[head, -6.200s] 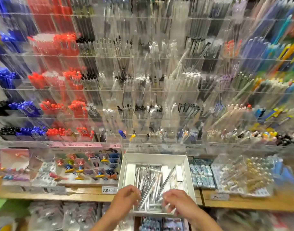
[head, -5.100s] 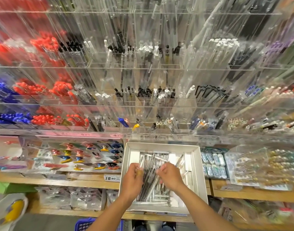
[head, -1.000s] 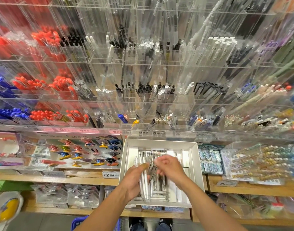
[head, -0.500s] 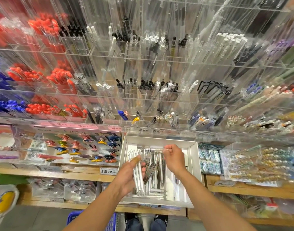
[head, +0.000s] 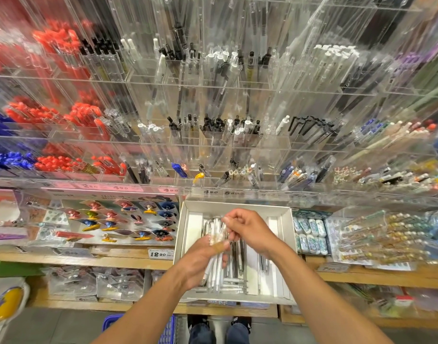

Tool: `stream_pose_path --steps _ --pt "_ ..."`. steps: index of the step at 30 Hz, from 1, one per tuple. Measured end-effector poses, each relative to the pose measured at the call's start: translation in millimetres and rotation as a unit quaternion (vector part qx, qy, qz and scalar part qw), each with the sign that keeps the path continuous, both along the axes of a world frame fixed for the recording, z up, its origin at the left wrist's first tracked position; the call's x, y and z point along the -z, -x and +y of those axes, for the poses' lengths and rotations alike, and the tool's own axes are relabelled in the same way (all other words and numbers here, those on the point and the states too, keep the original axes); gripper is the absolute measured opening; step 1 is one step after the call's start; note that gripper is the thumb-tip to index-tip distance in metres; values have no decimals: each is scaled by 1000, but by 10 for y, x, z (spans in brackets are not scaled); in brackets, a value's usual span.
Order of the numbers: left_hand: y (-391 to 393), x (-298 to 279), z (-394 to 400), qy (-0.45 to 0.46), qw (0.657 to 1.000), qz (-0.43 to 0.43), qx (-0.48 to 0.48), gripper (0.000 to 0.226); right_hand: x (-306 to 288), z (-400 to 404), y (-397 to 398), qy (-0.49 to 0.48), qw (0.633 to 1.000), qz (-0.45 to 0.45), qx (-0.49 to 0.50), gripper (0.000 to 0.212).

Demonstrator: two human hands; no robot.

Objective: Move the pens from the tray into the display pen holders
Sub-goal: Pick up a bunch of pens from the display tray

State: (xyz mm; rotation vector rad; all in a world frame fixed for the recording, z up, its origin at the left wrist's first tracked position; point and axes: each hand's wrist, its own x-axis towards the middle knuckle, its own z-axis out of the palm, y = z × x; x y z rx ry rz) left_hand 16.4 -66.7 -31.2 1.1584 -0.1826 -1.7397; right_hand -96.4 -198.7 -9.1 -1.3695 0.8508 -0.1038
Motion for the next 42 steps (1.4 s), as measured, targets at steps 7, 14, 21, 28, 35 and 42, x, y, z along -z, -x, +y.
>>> stream_pose_path --steps 7,14,21,28,35,42 --pt "-34 88 127 -111 989 3 -94 91 424 82 315 99 976 175 -81 10" --pt "-169 53 143 -137 980 -21 -142 114 791 466 519 252 807 357 -398 25" --pt "-182 -1 200 -138 979 -33 -144 104 509 336 513 236 782 379 -436 42" --pt "-147 -67 196 -152 972 -23 -175 110 -78 -115 918 162 884 345 -271 34" --pt "-139 -66 172 -135 979 -7 -152 74 -135 405 508 17 972 161 -168 8" --pt "-174 -127 246 -128 970 -73 -195 56 106 671 298 -37 956 91 -275 9"
